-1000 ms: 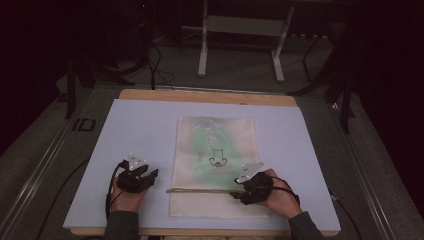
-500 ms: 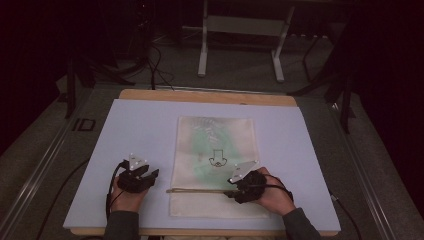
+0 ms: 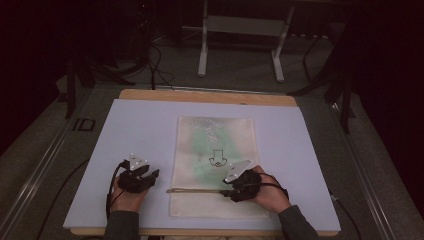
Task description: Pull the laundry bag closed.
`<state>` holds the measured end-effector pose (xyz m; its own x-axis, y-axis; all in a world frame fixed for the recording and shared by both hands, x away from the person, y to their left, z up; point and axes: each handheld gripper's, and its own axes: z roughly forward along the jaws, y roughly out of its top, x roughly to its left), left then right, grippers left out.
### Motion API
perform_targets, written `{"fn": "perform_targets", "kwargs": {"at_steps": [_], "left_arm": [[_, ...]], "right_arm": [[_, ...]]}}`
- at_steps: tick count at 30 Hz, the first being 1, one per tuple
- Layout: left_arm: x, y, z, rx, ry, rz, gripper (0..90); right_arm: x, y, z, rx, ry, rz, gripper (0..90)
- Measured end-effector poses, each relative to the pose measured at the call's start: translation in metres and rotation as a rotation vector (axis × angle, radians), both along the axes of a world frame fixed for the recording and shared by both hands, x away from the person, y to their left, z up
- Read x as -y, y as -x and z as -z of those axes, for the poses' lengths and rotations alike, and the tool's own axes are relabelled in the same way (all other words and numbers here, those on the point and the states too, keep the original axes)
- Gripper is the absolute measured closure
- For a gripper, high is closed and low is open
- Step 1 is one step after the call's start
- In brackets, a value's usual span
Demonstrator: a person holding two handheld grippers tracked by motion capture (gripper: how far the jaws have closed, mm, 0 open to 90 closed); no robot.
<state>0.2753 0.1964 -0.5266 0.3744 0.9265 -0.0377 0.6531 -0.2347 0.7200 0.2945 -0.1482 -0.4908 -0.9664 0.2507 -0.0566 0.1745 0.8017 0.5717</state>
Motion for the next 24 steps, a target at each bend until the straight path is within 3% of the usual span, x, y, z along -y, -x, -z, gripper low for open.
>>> {"fn": "perform_targets", "kwargs": {"at_steps": [24], "left_arm": [[0.000, 0.000, 0.000, 0.003, 0.001, 0.000, 55.8]], "right_arm": [[-0.029, 0.000, 0.006, -0.001, -0.007, -0.085, 60.5]]}}
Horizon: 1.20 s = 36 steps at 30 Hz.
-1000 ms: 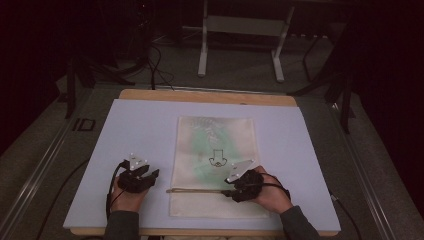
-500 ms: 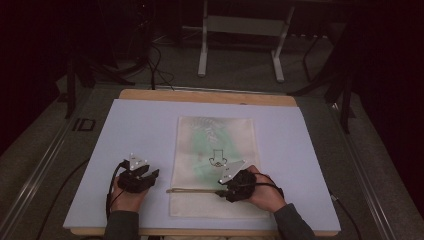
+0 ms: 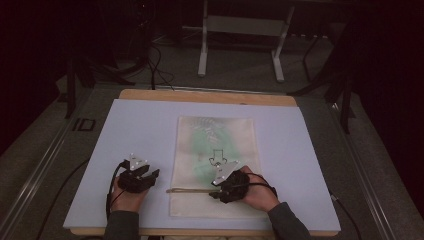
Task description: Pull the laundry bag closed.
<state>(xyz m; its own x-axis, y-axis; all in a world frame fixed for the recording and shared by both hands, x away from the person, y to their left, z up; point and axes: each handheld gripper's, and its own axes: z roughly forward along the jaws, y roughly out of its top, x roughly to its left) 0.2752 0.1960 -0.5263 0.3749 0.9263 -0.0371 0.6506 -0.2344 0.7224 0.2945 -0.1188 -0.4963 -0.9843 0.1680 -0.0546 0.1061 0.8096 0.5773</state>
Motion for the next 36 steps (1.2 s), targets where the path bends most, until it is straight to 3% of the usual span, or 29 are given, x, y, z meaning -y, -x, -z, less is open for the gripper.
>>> {"fn": "perform_targets", "kwargs": {"at_steps": [36], "left_arm": [[0.000, -0.001, 0.000, 0.001, 0.003, -0.001, 55.6]], "right_arm": [[-0.045, -0.010, 0.007, -0.027, -0.014, -0.046, 58.8]]}}
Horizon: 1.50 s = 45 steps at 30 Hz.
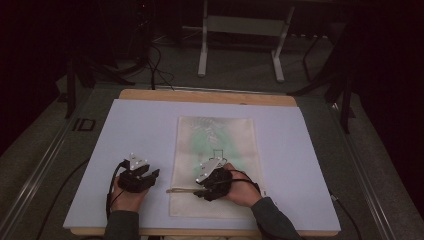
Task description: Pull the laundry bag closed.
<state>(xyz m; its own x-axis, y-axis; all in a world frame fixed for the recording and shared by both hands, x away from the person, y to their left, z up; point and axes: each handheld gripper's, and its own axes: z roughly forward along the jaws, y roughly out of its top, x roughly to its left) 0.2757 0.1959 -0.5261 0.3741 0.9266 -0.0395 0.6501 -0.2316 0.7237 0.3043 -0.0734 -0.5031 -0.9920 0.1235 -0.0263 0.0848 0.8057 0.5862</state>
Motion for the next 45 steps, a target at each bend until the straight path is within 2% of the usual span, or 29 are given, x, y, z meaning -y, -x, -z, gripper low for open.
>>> {"fn": "perform_targets", "kwargs": {"at_steps": [13, 21, 32, 45], "left_arm": [[0.000, 0.000, 0.000, 0.003, 0.007, -0.006, 55.5], [-0.002, 0.000, -0.001, 0.005, 0.010, -0.009, 55.4], [-0.004, 0.000, -0.001, 0.010, 0.015, -0.017, 55.3], [-0.006, 0.000, -0.001, 0.009, 0.015, -0.021, 55.2]], "right_arm": [[-0.024, -0.003, 0.000, -0.003, 0.000, -0.031, 60.8], [-0.040, -0.003, 0.002, -0.001, -0.006, -0.050, 68.4], [-0.065, 0.000, 0.005, -0.006, -0.020, -0.080, 74.6], [-0.085, 0.002, 0.009, 0.004, -0.002, -0.072, 76.4]]}}
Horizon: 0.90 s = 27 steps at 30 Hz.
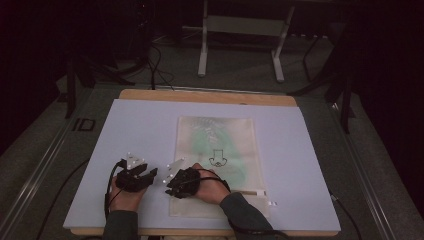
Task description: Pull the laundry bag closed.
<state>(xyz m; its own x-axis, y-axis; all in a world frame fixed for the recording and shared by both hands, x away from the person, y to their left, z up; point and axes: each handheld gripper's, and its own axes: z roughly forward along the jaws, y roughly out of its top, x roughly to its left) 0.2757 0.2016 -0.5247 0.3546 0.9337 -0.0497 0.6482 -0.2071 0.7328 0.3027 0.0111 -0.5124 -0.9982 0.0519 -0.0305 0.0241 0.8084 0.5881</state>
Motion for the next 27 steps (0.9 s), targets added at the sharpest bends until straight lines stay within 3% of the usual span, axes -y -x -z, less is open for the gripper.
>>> {"fn": "perform_targets", "kwargs": {"at_steps": [7, 16, 27], "left_arm": [[-0.001, 0.000, 0.000, 0.000, 0.003, -0.002, 55.1], [-0.001, 0.000, 0.000, 0.000, 0.004, -0.004, 55.0], [-0.002, 0.000, -0.001, 0.008, 0.007, -0.010, 55.1]], "right_arm": [[-0.014, 0.001, 0.006, 0.003, 0.041, 0.001, 75.9], [-0.015, -0.001, 0.006, -0.002, 0.046, 0.010, 81.0], [-0.006, -0.002, -0.005, -0.024, -0.048, 0.035, 81.3]]}}
